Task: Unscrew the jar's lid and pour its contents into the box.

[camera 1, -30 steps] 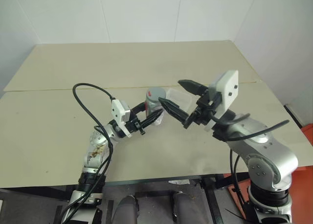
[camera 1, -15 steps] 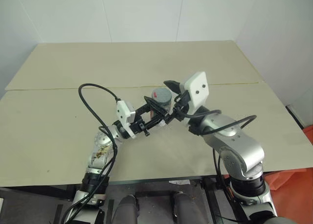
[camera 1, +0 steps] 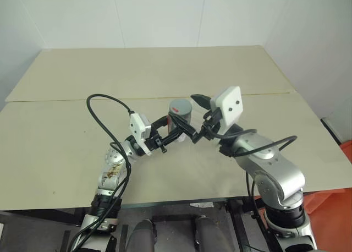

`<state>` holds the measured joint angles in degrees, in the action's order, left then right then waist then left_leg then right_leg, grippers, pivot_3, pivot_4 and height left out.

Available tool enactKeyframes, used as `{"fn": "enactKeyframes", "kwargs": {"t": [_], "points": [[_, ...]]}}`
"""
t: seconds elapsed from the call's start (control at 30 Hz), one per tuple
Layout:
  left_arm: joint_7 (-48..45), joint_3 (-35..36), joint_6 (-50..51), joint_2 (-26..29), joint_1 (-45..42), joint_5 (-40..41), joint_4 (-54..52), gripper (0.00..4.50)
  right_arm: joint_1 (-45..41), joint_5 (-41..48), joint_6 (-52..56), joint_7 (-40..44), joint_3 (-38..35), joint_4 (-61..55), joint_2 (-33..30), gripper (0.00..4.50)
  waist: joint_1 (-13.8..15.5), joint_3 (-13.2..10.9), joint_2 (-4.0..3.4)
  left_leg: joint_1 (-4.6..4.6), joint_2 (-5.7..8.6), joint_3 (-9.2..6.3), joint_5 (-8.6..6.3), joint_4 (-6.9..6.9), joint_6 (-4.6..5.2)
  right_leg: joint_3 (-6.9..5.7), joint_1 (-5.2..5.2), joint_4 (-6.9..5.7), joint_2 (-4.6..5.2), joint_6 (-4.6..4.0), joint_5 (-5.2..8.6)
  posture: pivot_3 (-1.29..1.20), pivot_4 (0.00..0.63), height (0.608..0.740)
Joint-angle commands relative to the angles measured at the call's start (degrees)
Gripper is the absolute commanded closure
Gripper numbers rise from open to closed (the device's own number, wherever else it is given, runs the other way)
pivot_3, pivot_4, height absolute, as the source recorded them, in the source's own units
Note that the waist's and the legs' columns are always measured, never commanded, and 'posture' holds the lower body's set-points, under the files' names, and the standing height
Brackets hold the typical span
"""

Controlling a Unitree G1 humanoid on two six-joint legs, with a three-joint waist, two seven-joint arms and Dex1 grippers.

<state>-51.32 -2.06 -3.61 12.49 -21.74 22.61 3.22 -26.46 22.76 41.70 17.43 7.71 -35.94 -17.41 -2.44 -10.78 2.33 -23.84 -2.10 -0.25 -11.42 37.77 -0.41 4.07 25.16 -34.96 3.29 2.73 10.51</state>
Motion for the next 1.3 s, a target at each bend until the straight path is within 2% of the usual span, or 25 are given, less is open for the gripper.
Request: {"fn": "enactKeyframes", "kwargs": {"t": [0.03, 0.27, 0.43, 1.3], "points": [[-0.2, 0.7, -1.9, 0.1, -0.9, 0.6, -0.6, 2.53, -0.3, 0.8, 0.1, -0.2, -3.4, -2.6, -0.7, 0.00, 0.0, 0.0, 0.00, 0.01, 0.00, 0.00, 0.00, 0.00, 0.00, 0.00, 0.00, 0.00, 0.00, -0.02, 0.01, 0.00, 0.150, 0.740], [-0.8, 0.5, -1.8, 0.3, -1.0, 0.7, -0.5, 2.53, 0.3, 5.2, -0.3, 5.3, -5.5, -3.4, -5.0, 0.00, 0.0, 0.0, 0.00, 0.01, 0.01, 0.00, 0.00, 0.00, 0.00, 0.00, -0.01, 0.01, 0.00, -0.05, 0.03, 0.00, 0.150, 0.740], [-1.1, 0.2, -1.8, 0.3, -0.9, 0.6, -0.8, 2.53, 0.0, 8.8, 0.0, 7.4, -6.3, -3.2, -5.5, 0.00, -0.1, 0.0, 0.00, 0.01, 0.00, 0.00, 0.00, 0.00, 0.00, 0.00, -0.01, 0.01, 0.00, -0.04, 0.03, 0.00, 0.150, 0.740], [-1.9, -0.8, -3.4, 0.3, -0.3, -0.2, -1.3, 2.53, -6.2, 10.3, 1.1, 10.3, -3.8, 3.6, -6.3, 0.00, 0.0, 0.0, 0.00, 0.01, 0.00, 0.00, 0.00, 0.00, 0.00, 0.00, -0.01, 0.00, 0.00, -0.02, 0.01, 0.00, 0.150, 0.740]]}}
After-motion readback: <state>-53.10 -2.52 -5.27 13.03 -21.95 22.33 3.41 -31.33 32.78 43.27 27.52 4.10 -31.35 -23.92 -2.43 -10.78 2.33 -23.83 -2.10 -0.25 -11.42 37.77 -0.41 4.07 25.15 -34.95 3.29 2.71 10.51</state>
